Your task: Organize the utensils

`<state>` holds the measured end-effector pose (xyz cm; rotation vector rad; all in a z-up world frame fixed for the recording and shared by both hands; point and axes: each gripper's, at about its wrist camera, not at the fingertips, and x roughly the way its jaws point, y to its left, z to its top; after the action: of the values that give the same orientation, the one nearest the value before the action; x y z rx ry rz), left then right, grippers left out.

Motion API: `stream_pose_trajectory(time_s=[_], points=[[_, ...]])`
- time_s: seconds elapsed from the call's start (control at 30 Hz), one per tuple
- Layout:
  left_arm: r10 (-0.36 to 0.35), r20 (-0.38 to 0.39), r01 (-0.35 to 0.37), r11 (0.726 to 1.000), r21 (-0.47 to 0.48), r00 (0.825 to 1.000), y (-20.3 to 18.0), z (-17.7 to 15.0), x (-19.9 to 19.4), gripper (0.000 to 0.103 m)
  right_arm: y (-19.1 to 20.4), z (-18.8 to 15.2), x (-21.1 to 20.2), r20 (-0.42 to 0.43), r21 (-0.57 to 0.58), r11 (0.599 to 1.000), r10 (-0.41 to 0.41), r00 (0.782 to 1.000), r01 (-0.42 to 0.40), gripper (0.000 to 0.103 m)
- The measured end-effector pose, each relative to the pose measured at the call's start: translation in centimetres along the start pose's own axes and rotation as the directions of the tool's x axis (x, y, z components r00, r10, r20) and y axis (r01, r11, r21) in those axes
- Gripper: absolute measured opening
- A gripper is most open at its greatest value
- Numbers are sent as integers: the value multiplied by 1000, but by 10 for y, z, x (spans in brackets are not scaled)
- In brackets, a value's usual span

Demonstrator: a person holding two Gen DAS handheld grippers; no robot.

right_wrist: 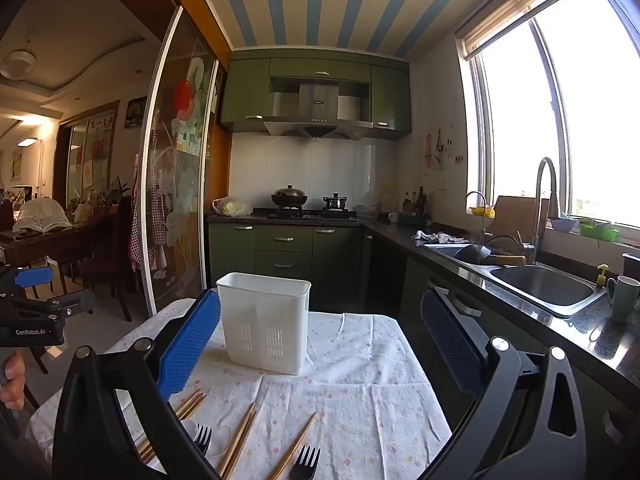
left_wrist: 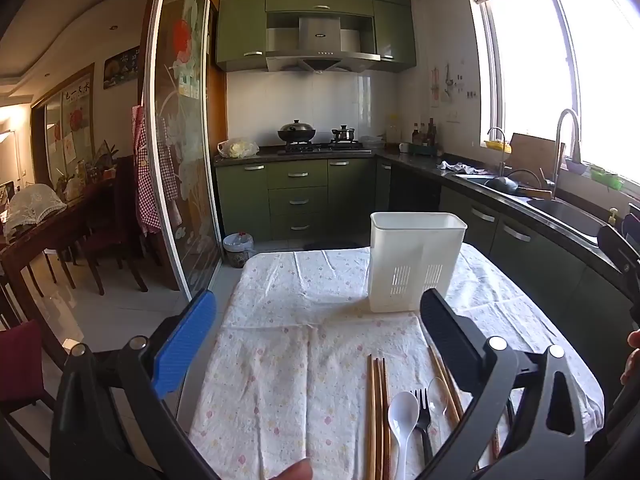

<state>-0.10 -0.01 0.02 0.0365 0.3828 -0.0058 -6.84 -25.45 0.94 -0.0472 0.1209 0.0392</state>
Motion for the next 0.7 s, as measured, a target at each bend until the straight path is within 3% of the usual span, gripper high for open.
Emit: stream_pose_trajectory(time_s=[0.7], points=[[-5,-3,5,1000,6,1000,0,-3,-3,97,2,1,2,-8,-3,1000,-8,1000,8,99]])
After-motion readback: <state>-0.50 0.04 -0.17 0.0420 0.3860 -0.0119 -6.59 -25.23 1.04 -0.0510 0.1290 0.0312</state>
